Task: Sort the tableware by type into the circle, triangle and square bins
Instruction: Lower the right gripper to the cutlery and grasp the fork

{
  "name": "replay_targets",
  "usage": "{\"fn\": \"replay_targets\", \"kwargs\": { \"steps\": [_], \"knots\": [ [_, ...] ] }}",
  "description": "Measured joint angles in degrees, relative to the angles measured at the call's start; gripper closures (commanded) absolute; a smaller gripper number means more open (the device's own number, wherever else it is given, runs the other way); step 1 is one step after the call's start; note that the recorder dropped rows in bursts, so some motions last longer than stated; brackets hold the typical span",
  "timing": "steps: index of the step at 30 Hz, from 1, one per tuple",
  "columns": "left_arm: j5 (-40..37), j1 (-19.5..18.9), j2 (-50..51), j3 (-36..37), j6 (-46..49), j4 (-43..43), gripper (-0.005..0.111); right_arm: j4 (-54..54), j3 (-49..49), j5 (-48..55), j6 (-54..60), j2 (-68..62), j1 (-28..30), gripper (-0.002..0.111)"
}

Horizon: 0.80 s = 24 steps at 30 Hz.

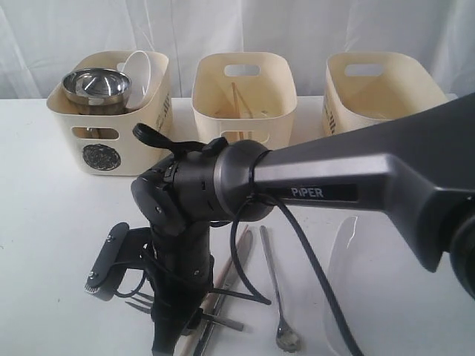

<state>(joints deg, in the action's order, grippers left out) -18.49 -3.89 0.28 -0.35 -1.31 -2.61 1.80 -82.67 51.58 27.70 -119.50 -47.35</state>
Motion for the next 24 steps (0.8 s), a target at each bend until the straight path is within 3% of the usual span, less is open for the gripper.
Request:
{"fn": "replay_targets", "kwargs": {
  "steps": [4,13,24],
  "knots": [
    [0.0,0.0,0.0,0.0,0.0,0.0,0.107,-0.4,0.0,0.0,0.0,0.0,0.0,0.065],
    [0.0,0.0,0.0,0.0,0.0,0.0,0.107,-0.4,0.0,-0.2,-0.7,0.0,0.0,0.108],
    [0.0,0.0,0.0,0.0,0.0,0.0,0.107,-0.4,-0.6,-0.1,-3.6,0.8,0.0,0.108]
  ]
}}
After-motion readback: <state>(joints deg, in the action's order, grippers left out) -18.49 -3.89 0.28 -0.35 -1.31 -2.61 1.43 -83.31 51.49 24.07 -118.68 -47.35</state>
